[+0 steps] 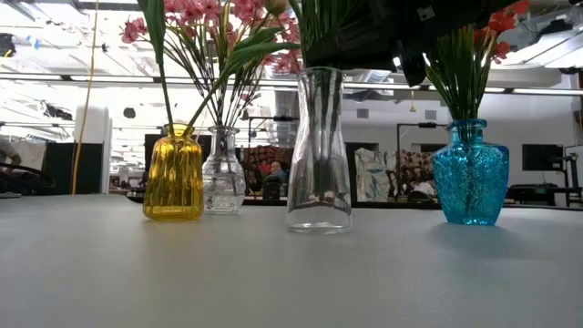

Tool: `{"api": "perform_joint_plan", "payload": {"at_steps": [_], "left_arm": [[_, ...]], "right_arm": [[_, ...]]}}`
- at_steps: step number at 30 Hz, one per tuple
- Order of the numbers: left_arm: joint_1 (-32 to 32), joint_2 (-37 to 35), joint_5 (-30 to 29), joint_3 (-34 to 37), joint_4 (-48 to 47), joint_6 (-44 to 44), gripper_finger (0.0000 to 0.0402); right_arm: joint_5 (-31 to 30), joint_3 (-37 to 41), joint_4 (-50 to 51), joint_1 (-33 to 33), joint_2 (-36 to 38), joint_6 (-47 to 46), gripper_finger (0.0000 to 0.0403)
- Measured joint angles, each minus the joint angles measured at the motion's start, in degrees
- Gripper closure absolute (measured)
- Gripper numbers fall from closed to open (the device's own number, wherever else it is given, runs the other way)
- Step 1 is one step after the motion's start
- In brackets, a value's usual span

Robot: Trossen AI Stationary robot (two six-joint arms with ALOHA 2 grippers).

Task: Sort flowers into vase by color
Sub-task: Adjust the blue flowers in the bottom transparent vase

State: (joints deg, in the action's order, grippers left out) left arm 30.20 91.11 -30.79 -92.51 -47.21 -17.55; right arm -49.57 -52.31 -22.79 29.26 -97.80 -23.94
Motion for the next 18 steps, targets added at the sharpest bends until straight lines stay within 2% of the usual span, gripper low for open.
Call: {"api": "perform_joint_plan", "payload": {"at_steps": [10, 18], "left_arm": [[0.07, 0.78, 1.97, 0.0, 5.01, 2.5, 0.018], [0.04, 0.81, 3.11, 0.0, 5.46, 2.44, 0.018]], "right_arm": [[0.6, 0.0, -0.17, -0.04, 0.0, -0.02, 0.0305], [3.8, 0.0, -0.36, -0.55, -0.02, -0.07, 0.0299]]}}
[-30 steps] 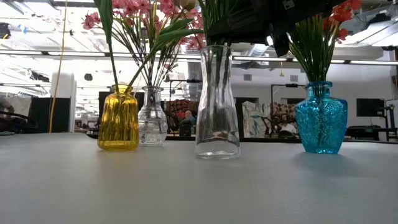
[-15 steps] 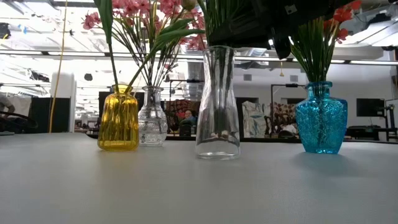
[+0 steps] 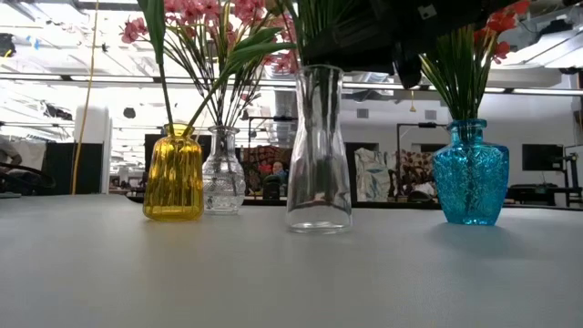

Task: Sort flowers into vase by color
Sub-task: Adjust the blue flowers in the bottom transparent vase

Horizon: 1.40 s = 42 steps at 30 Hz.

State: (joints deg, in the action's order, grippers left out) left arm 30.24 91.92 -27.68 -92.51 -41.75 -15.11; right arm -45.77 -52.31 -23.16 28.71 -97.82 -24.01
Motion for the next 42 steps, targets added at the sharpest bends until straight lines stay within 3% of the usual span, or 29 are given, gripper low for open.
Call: {"api": "perform_joint_plan", "payload": {"at_steps": [13, 27, 42], "left_arm": [[0.0, 0.0, 0.09, 0.0, 0.28, -0.07, 0.018], [0.13, 0.0, 0.57, 0.0, 4.24, 3.93, 0.018], [0.11, -1.28, 1.82, 0.02, 12.31, 8.48, 0.018]], "right_arm": [[0.96, 0.0, -0.04, -1.01, 0.0, -3.39, 0.0293], [0.91, -0.02, 0.12, -1.01, 0.0, -3.13, 0.017], [0.93, -0.02, 0.37, -1.44, 0.0, -2.95, 0.017]]}}
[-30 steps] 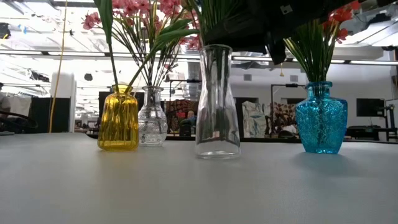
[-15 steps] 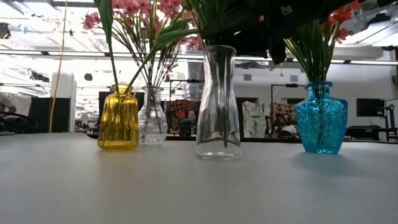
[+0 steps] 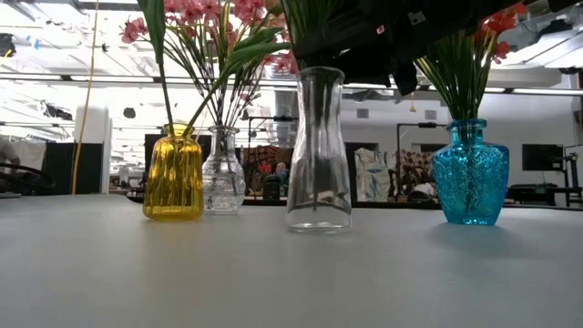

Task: Sort flowers into vase by color
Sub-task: Adjust the blue flowers in the bottom transparent vase

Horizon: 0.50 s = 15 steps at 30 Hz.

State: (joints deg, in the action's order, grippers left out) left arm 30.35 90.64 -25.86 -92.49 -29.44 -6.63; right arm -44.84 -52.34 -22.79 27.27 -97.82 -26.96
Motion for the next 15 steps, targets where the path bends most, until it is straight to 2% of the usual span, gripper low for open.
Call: {"api": "perform_joint_plan", "payload": {"at_steps": [10, 15], "left_arm": [[0.0, -2.31, 0.11, 0.0, 1.67, -1.59, 0.018], [-0.24, -1.39, 2.99, 0.02, 2.2, -2.1, 0.018]], "right_arm": [[0.01, -0.04, 0.02, 0.0, 0.0, 0.02, 0.0171], [0.01, -0.04, 0.03, -0.04, 0.0, 0.02, 0.0171]]}}
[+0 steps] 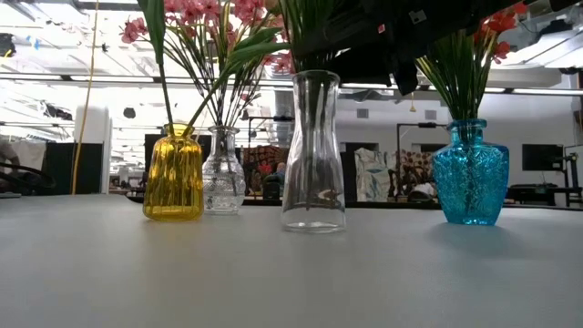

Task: Sort flowers into vase by color
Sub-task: Adjust the blue flowers in the bottom transparent vase

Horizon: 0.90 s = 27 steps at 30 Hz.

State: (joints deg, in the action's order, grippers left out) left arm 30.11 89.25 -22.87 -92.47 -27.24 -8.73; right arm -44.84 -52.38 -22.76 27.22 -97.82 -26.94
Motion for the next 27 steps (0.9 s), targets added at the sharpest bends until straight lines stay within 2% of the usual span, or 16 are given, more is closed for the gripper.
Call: {"api": "perform_joint_plan", "payload": {"at_steps": [12, 18, 27], "left_arm": [[-1.55, 3.41, 3.65, -0.02, 1.23, -0.57, 0.018], [-1.8, 5.53, 5.26, -0.02, 4.97, 0.08, 0.018], [-2.1, 5.64, 7.16, -0.02, 5.33, 0.5, 0.018]], "right_arm": [[0.0, 0.0, -0.09, 0.0, 0.0, 0.01, 0.0171], [0.01, 0.0, -0.08, -0.37, 0.0, 0.44, 0.0171], [0.0, 0.0, -0.33, -1.24, 0.0, 0.44, 0.0171]]}}
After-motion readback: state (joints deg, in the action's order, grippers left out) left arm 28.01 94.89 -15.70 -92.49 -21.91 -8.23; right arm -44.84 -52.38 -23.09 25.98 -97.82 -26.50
